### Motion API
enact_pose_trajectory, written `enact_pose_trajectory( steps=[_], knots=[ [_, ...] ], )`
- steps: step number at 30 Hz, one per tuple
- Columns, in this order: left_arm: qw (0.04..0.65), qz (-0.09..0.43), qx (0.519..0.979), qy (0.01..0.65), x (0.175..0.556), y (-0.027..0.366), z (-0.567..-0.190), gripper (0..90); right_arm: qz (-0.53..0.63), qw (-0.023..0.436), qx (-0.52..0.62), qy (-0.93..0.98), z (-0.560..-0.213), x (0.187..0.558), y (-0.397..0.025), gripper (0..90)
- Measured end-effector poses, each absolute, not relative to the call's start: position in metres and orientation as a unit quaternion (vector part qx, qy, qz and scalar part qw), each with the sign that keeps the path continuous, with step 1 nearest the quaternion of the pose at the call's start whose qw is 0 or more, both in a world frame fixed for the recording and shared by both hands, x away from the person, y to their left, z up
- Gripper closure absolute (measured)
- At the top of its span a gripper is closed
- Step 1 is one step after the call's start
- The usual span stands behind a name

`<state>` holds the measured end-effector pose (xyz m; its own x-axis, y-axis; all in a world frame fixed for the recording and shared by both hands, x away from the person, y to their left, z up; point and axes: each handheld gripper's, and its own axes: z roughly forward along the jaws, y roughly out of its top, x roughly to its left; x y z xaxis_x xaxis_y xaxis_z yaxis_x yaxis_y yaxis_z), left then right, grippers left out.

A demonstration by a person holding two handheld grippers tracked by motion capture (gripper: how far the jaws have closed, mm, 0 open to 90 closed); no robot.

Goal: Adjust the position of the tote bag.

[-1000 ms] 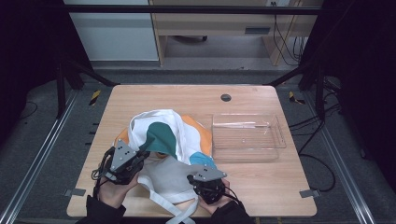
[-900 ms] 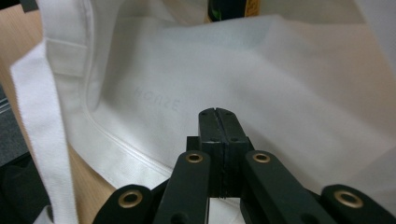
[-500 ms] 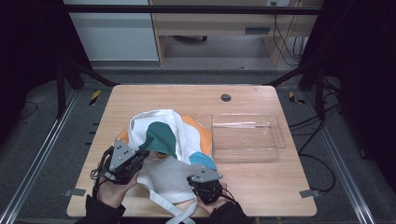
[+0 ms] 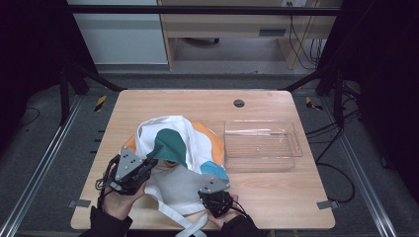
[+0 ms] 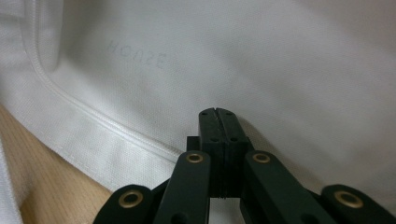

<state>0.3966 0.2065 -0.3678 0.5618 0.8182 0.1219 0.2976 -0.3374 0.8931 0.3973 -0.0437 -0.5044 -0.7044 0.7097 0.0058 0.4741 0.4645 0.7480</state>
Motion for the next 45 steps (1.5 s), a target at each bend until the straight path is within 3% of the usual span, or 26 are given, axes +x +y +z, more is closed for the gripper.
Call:
enact_pose_trajectory(
  steps=[45],
  knots=[
    [0.501,0.304,0.716,0.379,0.421,0.214,-0.339,87.3,0.38,0.164,0.356,0.838,-0.506,0.396,-0.041,90.0]
  ],
)
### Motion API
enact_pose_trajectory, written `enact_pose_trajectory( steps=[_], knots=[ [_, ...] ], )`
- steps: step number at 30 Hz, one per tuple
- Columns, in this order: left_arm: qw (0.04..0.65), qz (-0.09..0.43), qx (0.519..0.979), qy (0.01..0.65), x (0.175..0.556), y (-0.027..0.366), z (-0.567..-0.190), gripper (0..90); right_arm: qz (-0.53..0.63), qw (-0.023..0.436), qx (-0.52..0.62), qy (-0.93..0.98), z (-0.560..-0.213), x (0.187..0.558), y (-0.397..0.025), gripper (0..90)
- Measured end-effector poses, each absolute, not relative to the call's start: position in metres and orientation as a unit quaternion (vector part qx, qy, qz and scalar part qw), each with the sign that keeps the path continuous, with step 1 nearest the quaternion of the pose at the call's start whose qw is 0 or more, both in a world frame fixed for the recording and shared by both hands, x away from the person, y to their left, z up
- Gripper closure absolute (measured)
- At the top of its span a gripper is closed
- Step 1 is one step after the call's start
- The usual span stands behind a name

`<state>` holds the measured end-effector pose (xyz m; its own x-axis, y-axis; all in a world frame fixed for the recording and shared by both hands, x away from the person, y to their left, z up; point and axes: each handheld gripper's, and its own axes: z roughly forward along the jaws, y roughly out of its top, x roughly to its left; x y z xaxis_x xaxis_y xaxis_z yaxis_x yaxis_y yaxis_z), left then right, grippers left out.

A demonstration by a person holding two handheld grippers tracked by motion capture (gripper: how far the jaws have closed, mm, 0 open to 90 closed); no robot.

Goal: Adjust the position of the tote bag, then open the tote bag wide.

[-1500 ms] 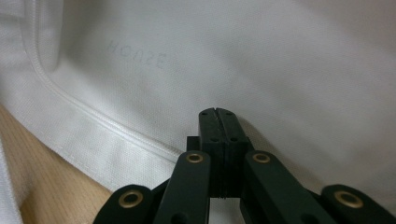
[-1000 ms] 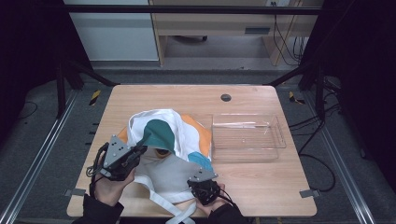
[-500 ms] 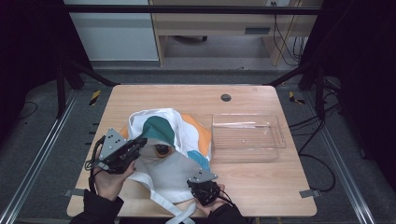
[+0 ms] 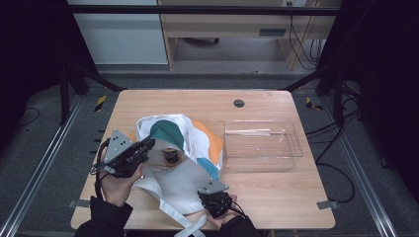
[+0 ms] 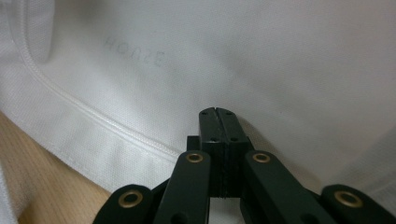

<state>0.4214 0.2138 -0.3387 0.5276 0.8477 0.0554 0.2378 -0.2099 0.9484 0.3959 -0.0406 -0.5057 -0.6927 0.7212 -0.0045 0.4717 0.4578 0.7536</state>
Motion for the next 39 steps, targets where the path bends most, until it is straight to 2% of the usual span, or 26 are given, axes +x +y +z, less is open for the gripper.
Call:
enact_pose_trajectory(
  steps=[39],
  knots=[
    [0.49,0.33,0.696,0.408,0.467,0.206,-0.338,87.4,0.375,0.167,0.352,0.841,-0.505,0.397,-0.033,90.0]
  ],
)
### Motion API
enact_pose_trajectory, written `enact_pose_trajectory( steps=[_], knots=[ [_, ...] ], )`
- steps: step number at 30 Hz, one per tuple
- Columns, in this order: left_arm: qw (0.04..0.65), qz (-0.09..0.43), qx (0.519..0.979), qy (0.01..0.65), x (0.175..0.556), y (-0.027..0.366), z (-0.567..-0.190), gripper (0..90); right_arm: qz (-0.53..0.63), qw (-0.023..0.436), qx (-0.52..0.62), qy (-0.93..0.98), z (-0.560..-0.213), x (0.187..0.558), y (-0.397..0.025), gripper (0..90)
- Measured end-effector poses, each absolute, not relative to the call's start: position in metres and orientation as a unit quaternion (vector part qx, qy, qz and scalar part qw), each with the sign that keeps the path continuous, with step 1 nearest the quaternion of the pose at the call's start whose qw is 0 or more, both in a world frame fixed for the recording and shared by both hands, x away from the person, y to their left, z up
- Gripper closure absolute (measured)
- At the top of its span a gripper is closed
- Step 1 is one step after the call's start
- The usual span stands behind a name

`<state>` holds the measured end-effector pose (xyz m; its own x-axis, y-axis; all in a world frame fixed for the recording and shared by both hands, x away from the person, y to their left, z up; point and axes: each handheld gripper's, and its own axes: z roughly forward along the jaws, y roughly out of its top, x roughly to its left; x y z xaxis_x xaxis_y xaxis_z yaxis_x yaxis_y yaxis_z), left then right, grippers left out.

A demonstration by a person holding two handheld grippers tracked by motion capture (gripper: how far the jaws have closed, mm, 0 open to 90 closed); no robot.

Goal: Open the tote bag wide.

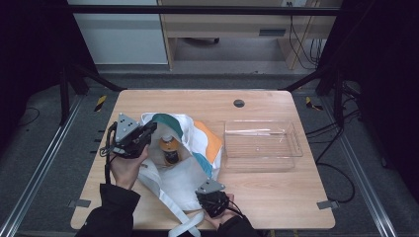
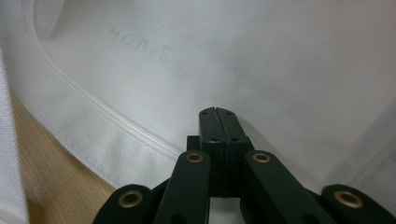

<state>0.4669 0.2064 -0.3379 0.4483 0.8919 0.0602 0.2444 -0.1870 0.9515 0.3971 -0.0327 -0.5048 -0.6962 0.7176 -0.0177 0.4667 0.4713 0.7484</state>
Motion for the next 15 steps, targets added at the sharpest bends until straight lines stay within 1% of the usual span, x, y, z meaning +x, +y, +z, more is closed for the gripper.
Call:
enact_pose_trajectory(
  steps=[15],
  knots=[
    [0.483,0.326,0.698,0.417,0.483,0.204,-0.343,87.4,0.372,0.175,0.344,0.844,-0.505,0.397,-0.03,90.0]
  ],
)
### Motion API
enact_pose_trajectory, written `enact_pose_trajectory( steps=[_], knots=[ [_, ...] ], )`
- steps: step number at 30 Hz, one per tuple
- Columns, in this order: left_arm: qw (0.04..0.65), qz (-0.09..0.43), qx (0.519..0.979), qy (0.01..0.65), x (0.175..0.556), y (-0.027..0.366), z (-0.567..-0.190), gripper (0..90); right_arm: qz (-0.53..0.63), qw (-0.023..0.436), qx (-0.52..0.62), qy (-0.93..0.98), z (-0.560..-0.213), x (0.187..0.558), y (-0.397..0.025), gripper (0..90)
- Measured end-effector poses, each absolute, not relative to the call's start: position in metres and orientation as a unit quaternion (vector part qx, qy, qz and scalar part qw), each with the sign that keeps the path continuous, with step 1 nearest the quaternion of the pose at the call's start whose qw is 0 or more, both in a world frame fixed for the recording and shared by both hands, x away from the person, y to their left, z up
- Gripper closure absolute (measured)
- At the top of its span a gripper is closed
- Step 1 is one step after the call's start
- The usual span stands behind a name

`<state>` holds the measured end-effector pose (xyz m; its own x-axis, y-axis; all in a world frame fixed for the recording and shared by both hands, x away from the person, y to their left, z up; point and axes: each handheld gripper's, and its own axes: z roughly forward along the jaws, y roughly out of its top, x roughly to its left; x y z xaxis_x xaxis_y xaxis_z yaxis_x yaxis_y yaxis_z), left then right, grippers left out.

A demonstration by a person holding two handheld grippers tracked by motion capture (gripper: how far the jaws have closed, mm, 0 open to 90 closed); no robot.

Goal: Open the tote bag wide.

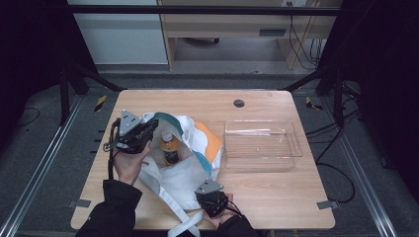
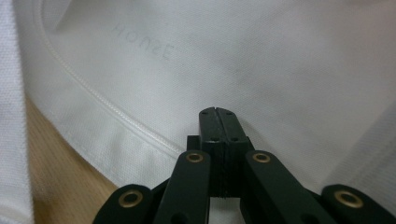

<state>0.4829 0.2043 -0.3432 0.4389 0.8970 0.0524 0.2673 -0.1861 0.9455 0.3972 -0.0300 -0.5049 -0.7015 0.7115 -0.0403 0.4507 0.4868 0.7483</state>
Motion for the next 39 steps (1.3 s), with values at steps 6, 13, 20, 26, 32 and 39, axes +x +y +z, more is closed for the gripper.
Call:
enact_pose_trajectory(
  steps=[6,13,20,26,32,39],
  knots=[
    [0.48,0.326,0.697,0.42,0.488,0.203,-0.346,87.4,0.372,0.179,0.344,0.843,-0.505,0.396,-0.029,90.0],
    [0.476,0.322,0.699,0.425,0.496,0.203,-0.352,87.4,0.376,0.169,0.35,0.841,-0.505,0.398,-0.03,90.0],
    [0.47,0.318,0.701,0.431,0.506,0.202,-0.359,87.4,0.377,0.169,0.348,0.842,-0.505,0.398,-0.029,90.0],
    [0.47,0.314,0.7,0.438,0.513,0.204,-0.365,87.4,0.377,0.17,0.347,0.842,-0.505,0.398,-0.029,90.0],
    [0.464,0.31,0.701,0.445,0.52,0.206,-0.373,87.4,0.376,0.17,0.347,0.842,-0.505,0.398,-0.028,90.0],
    [0.46,0.303,0.701,0.453,0.527,0.208,-0.383,87.4,0.378,0.169,0.349,0.841,-0.506,0.398,-0.028,90.0]
  ],
)
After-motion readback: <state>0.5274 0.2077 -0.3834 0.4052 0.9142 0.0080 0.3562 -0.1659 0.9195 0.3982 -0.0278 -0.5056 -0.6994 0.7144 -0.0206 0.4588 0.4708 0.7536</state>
